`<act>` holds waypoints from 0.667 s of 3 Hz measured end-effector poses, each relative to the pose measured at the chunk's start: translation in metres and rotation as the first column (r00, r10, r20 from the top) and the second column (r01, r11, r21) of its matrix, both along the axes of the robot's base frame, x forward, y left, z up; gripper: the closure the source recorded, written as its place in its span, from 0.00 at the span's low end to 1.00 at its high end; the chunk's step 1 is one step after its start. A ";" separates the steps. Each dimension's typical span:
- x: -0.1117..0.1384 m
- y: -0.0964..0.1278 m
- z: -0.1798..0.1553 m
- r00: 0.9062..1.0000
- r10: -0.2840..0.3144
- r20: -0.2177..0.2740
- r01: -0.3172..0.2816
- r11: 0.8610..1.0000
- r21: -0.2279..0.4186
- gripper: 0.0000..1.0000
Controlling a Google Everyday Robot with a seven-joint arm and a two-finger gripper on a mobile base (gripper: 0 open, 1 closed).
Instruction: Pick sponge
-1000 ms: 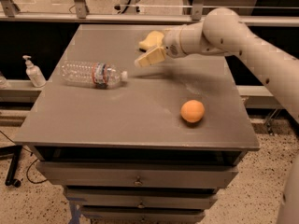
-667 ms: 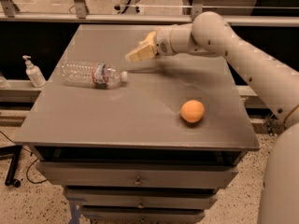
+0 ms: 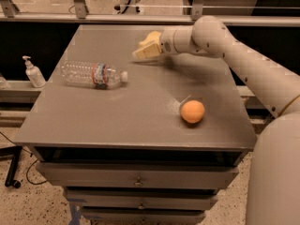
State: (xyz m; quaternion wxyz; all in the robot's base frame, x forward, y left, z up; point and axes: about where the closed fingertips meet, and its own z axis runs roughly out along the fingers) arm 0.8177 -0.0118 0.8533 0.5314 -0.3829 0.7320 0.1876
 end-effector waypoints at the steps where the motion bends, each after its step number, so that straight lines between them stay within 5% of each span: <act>1: 0.005 -0.021 -0.007 0.999 -0.041 -0.002 0.041 0.999 -0.023 0.00; 2: 0.007 -0.035 -0.008 0.998 -0.059 0.008 0.059 0.998 -0.030 0.17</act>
Offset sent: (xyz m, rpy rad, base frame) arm 0.0100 -0.0579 -0.0050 -0.0411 -0.0240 -0.0887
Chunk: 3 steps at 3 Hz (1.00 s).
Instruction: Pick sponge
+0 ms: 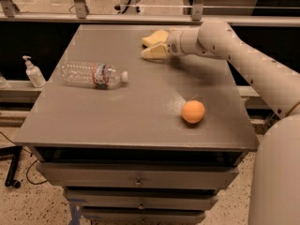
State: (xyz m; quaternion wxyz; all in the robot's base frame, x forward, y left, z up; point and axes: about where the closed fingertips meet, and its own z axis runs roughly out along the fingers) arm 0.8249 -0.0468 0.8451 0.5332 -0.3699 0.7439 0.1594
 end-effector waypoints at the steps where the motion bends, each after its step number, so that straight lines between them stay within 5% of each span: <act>1: 0.002 -0.006 0.003 1.000 -0.005 0.013 0.005 1.000 0.001 0.41; 3: 0.006 -0.004 0.011 0.999 0.005 0.039 -0.005 1.000 -0.003 0.87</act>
Offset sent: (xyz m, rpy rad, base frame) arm 0.0087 -0.0110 0.0161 -0.0009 -0.0469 -0.0083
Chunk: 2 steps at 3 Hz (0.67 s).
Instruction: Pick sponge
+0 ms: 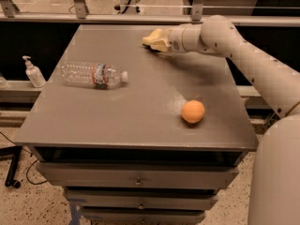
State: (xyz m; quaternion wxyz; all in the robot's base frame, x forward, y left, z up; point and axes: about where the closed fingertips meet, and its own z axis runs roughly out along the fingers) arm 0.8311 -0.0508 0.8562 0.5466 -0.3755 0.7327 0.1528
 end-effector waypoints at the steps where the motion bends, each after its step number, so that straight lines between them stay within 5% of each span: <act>1: 0.000 -0.006 0.012 1.000 0.001 0.022 -0.001 1.000 -0.005 1.00; 2: -0.002 -0.018 0.032 0.998 -0.006 0.059 0.007 1.000 -0.012 1.00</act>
Offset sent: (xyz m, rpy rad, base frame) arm -0.0055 -0.0404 0.0608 -0.0216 -0.1082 -0.0243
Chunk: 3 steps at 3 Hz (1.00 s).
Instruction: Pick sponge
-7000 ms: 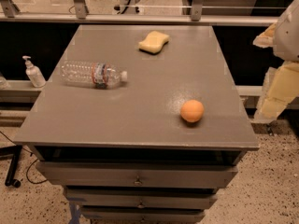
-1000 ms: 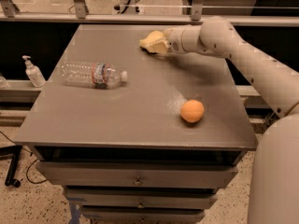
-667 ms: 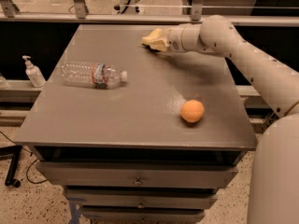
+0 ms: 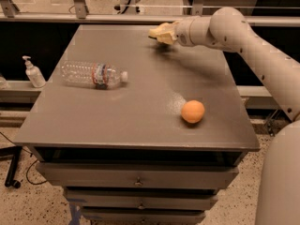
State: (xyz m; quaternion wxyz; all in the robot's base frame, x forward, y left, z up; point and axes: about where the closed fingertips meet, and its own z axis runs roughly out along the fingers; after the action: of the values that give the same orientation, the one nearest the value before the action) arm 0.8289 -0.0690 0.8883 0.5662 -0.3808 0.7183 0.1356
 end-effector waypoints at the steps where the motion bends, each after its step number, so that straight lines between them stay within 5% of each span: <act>1: -0.012 -0.013 0.024 0.999 0.008 0.036 -0.007 1.000 -0.013 1.00; 2: -0.041 -0.026 0.043 0.998 0.060 0.030 -0.061 0.997 0.042 1.00; 3: -0.041 -0.026 0.043 0.998 0.060 0.029 -0.061 0.997 0.042 1.00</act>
Offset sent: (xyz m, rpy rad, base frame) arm -0.0804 -0.0460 0.0743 0.1285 -0.0231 0.1236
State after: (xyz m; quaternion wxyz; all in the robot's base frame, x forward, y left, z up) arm 0.7875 -0.0945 0.9311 0.5800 -0.3919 0.6954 0.1627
